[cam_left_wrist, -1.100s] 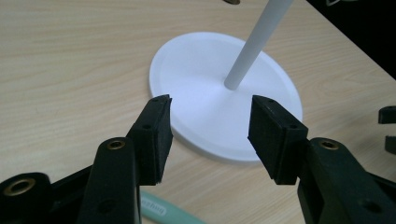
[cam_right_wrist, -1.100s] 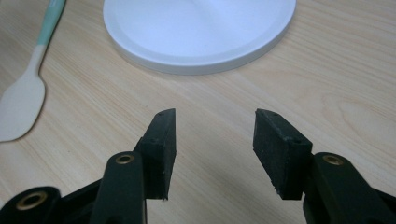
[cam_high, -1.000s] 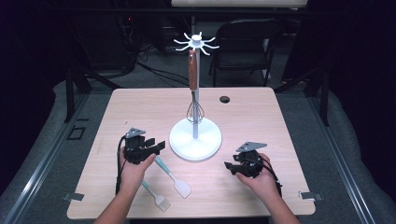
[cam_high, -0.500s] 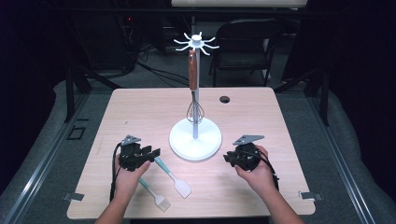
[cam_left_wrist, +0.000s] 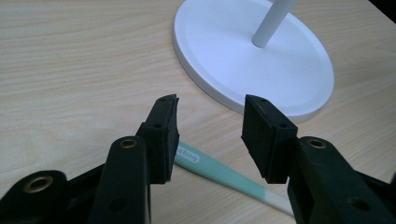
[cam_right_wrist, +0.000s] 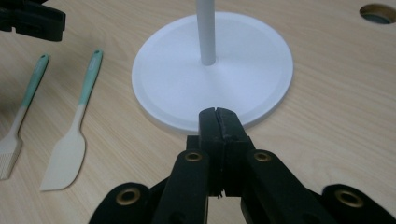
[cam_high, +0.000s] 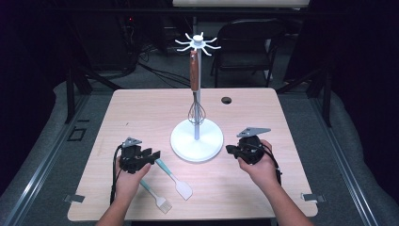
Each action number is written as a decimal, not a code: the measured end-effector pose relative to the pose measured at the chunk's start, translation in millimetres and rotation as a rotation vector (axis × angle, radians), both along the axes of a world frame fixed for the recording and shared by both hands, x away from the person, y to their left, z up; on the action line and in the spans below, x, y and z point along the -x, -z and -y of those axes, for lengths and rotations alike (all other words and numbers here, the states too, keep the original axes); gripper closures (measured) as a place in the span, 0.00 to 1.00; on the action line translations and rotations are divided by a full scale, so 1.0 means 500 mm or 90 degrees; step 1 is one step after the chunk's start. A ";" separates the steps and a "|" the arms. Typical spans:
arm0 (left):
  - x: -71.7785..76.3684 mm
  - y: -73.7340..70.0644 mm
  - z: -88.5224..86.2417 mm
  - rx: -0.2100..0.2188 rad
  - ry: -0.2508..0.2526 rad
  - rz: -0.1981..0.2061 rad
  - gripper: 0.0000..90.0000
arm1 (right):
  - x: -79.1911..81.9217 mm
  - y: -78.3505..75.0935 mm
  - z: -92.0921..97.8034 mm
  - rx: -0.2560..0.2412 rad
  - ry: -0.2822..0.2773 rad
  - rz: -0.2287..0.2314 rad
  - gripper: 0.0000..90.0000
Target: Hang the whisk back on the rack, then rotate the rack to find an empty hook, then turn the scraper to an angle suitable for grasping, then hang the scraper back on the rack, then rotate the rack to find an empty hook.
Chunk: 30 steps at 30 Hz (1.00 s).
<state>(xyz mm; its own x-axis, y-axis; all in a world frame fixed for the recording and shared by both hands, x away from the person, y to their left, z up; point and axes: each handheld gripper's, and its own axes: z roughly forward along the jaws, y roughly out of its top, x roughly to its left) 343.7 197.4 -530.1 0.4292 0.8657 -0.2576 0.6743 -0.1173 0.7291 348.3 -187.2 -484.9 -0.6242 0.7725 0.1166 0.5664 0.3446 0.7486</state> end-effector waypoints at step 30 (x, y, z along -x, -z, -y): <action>0.001 0.004 0.000 0.008 0.001 0.003 0.61 | -0.049 -0.232 -0.065 -0.087 -0.024 0.250 1.00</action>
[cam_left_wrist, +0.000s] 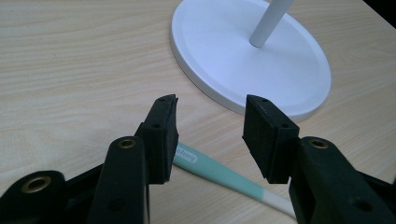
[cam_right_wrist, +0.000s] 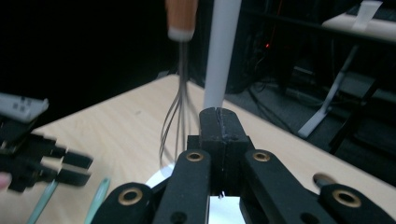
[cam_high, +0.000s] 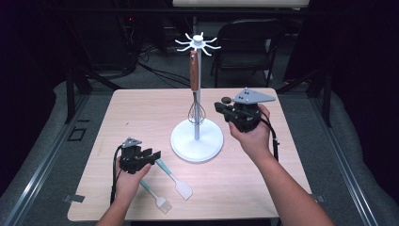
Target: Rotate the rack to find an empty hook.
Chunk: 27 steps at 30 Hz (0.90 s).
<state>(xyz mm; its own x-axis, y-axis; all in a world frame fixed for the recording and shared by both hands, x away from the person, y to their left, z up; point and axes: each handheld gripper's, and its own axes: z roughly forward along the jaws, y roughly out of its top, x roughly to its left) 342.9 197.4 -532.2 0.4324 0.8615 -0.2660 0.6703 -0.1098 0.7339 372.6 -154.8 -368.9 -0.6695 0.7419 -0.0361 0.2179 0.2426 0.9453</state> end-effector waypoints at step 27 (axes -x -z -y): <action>0.000 0.000 -0.007 0.005 -0.001 0.000 0.61 | -0.050 -0.206 -0.033 -0.088 0.042 0.116 1.00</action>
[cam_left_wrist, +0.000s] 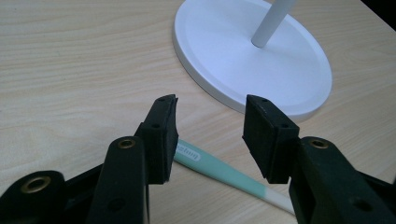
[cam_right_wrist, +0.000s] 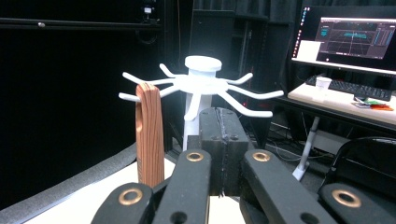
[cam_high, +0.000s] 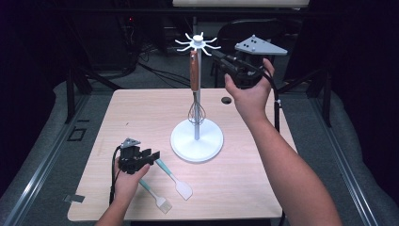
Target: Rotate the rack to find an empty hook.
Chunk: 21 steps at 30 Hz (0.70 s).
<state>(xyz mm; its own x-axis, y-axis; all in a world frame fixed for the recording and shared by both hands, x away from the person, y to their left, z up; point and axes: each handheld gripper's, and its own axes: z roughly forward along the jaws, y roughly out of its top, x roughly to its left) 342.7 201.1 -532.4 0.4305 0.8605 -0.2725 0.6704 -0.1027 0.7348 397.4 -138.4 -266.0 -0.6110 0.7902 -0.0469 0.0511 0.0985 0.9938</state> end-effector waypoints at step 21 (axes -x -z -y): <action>-0.002 0.000 -0.002 0.006 -0.002 -0.001 0.61 | 0.024 -0.006 -0.054 0.036 -0.028 0.024 1.00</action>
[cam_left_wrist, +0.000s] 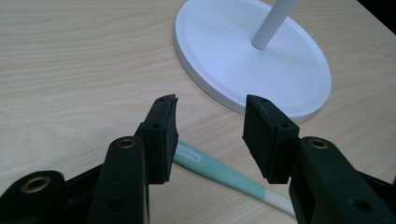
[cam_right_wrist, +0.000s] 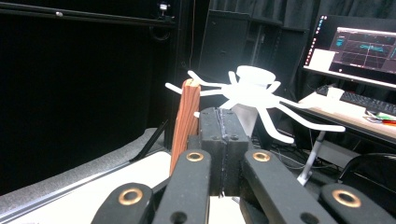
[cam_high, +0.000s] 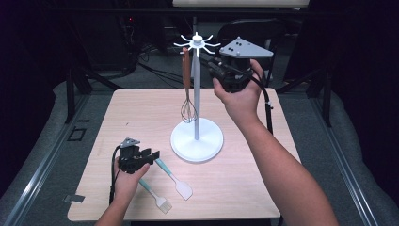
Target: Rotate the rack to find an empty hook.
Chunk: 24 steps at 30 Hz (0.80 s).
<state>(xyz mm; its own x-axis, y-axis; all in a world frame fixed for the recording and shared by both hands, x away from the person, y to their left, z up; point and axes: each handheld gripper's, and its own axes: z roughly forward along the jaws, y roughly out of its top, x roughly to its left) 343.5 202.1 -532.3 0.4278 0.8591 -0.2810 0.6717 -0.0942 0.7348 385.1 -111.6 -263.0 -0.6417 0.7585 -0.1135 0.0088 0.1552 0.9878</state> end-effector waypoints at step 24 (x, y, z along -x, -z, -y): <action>-0.002 0.002 0.000 -0.001 -0.001 -0.007 0.61 | 0.002 0.118 0.020 0.023 -0.004 -0.073 0.99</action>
